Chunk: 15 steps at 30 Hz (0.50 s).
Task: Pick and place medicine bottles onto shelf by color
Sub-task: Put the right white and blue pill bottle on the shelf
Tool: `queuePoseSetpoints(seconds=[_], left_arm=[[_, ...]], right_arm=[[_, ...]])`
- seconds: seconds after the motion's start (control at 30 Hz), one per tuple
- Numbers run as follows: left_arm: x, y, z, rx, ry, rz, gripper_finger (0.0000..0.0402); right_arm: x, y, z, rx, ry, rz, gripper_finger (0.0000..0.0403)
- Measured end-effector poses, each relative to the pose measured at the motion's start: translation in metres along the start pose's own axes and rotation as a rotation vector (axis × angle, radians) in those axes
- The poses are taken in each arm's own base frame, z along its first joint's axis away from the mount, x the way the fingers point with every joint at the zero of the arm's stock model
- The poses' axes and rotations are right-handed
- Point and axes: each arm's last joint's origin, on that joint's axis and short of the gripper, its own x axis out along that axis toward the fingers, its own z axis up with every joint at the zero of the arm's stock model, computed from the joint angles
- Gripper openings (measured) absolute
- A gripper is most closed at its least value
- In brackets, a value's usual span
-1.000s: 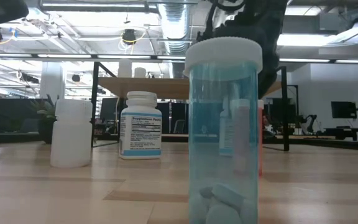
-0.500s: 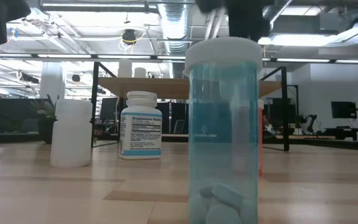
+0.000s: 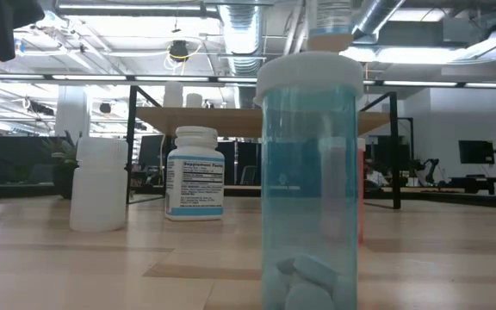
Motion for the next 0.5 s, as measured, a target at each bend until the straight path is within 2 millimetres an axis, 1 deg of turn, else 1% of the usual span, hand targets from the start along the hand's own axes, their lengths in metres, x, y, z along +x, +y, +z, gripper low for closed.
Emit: queuePoseSetpoints(seconds=[0.27,0.4,0.5], left_arm=[[0.0,0.0,0.0,-0.002,0.0,-0.001,0.0201],[0.0,0.0,0.0,-0.002,0.0,-0.001,0.0201],[0.0,0.0,0.0,-0.001,-0.001,-0.001,0.0201]], right_arm=[[-0.023,-0.034,0.004,-0.035,-0.072,-0.005,0.0162],[-0.038,-0.061,0.0,-0.007,-0.129,-0.072,0.0163],[-0.04,-0.082,-0.002,0.022,-0.134,-0.113,0.0165]])
